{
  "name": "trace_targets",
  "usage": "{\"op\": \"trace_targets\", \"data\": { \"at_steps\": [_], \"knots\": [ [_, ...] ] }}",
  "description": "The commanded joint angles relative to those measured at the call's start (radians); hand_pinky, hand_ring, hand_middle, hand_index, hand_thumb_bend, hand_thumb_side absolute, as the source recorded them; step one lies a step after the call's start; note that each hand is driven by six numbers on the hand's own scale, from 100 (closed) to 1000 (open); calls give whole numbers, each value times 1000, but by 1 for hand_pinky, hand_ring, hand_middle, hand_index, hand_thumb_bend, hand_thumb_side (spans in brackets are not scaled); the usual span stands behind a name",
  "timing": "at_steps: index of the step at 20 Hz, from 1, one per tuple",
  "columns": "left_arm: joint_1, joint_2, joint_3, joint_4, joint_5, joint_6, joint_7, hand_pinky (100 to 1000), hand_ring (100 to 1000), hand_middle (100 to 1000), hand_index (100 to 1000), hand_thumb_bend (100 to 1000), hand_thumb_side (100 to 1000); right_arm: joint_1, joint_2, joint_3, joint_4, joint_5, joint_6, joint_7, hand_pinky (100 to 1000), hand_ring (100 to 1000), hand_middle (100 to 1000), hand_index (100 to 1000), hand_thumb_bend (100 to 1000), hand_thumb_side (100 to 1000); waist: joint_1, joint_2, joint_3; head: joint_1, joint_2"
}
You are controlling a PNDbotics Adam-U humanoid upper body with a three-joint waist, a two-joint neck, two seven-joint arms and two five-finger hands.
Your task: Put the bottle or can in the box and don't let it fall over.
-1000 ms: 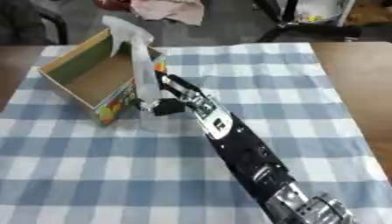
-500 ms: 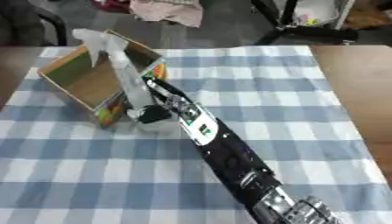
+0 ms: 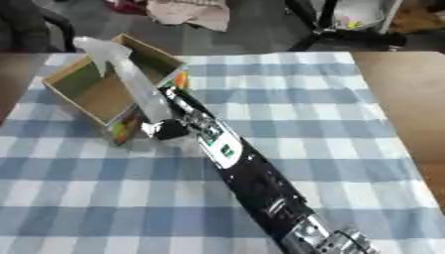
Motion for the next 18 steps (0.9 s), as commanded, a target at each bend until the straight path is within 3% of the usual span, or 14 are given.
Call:
{"op": "trace_targets", "data": {
  "at_steps": [1,10,15,18],
  "knots": [
    [-3,8,12,-20,2,-1,7,1000,1000,1000,976,770,637,-19,-42,-6,-31,-35,16,-24,861,574,264,387,100,100,2,-16,-4,6,-9],
    [-3,11,14,-20,-2,-1,9,1000,1000,1000,976,771,636,-76,-136,-20,-121,-162,59,-11,867,575,258,380,100,100,1,-17,1,1,-14],
    [-21,8,3,-17,2,-2,-2,1000,1000,1000,976,769,635,-122,-177,-31,-140,-226,82,-24,869,577,259,380,100,100,-4,-14,39,-29,-24],
    [-56,3,-11,-13,7,-3,-16,1000,1000,1000,976,769,631,-156,-189,-42,-146,-238,83,-35,875,587,262,381,100,100,-15,-6,93,-74,-47]
  ]
}}
